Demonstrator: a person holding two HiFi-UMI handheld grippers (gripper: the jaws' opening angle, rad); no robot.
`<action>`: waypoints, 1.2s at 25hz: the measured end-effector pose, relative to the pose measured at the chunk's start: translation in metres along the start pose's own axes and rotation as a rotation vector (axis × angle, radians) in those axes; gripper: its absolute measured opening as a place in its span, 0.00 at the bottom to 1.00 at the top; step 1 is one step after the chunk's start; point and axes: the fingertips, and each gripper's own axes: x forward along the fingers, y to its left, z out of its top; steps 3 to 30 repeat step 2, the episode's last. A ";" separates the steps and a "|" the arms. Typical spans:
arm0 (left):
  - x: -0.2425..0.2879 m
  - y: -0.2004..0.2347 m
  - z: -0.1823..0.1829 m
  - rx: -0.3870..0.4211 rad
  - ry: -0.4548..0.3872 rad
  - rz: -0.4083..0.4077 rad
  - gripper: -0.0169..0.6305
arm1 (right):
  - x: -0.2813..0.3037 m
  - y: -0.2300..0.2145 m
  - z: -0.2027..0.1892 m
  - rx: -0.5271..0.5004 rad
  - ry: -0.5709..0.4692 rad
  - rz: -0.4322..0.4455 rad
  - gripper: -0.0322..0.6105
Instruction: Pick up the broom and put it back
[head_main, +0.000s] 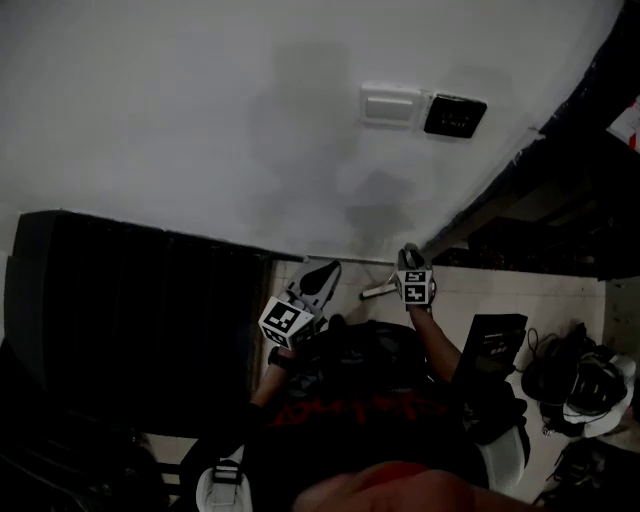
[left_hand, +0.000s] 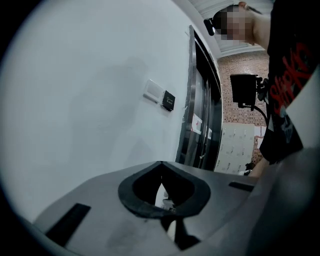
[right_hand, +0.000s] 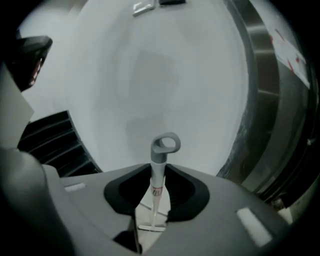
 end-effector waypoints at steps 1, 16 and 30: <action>0.003 0.007 0.005 0.018 -0.012 0.015 0.03 | 0.024 -0.005 0.007 -0.019 -0.006 -0.004 0.20; 0.006 0.013 0.010 0.036 -0.023 0.029 0.03 | 0.047 -0.010 0.015 -0.037 -0.013 -0.009 0.20; 0.006 0.013 0.010 0.036 -0.023 0.029 0.03 | 0.047 -0.010 0.015 -0.037 -0.013 -0.009 0.20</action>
